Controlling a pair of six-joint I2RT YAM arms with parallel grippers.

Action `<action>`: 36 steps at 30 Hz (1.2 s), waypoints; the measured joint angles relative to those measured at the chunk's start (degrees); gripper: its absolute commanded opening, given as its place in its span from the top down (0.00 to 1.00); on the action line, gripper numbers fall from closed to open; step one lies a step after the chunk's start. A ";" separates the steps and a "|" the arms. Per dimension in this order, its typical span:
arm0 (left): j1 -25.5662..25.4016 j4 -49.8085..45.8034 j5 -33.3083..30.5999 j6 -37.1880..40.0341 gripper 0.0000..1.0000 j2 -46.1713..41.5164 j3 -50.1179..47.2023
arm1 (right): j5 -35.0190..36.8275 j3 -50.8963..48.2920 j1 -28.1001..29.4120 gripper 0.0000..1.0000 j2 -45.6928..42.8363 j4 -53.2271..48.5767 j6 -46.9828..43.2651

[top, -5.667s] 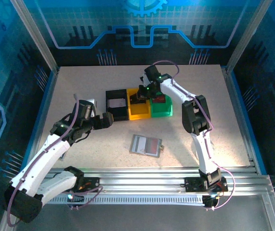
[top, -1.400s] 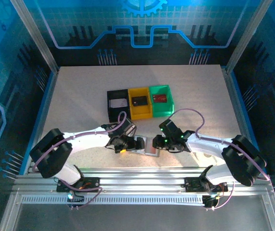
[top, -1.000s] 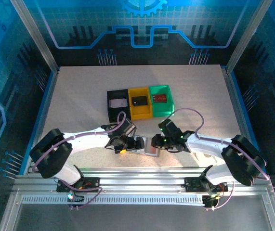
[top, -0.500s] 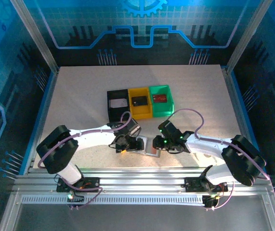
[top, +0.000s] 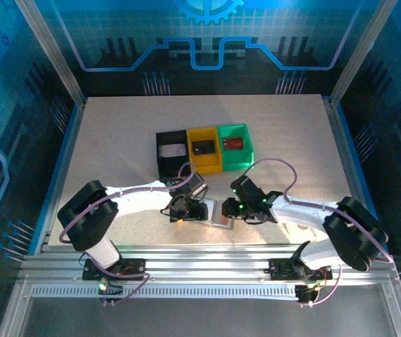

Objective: Take the credit cards out of the card holder

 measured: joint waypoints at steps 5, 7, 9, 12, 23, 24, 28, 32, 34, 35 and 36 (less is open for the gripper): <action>0.00 0.79 -0.66 -0.04 0.24 -1.31 -1.14 | -0.20 0.00 0.00 0.71 -0.11 0.00 -0.46; 0.09 0.98 -2.23 -0.04 0.25 -2.82 -2.27 | -0.15 0.00 0.00 0.71 -0.37 -0.17 -0.61; 0.24 0.94 -3.45 -0.04 0.25 -4.59 -3.30 | 0.02 0.00 0.00 0.71 -0.72 -0.59 -0.61; 0.44 1.03 -4.59 -0.02 0.25 -6.38 -3.65 | 0.48 0.00 0.00 0.71 -0.85 -1.27 -0.61; 0.85 0.07 -4.63 -0.09 0.26 -1.95 -2.54 | 0.90 1.16 0.00 0.69 -0.57 -2.71 -0.59; 0.85 -0.39 -4.63 -0.09 0.26 -1.51 -2.16 | 0.90 1.16 0.00 0.69 -0.42 -2.75 -0.57; 0.85 -1.88 -4.63 -0.09 0.26 -0.22 -0.87 | 0.90 1.20 0.00 0.69 0.07 -2.78 -0.59; 0.85 -2.38 -4.61 -0.11 0.28 0.46 -0.42 | 0.87 1.53 0.00 0.68 0.68 -2.71 -0.59; 0.87 -2.56 -4.59 -0.09 0.29 0.74 -0.28 | 0.66 1.53 0.00 0.68 0.92 -2.25 -0.59; 0.87 -2.62 -4.59 -0.11 0.29 0.87 -0.24 | 0.46 1.53 0.00 0.68 1.03 -1.95 -0.59; 0.87 -2.64 -4.59 -0.13 0.29 0.90 -0.24 | 0.31 1.55 0.00 0.68 1.14 -1.75 -0.59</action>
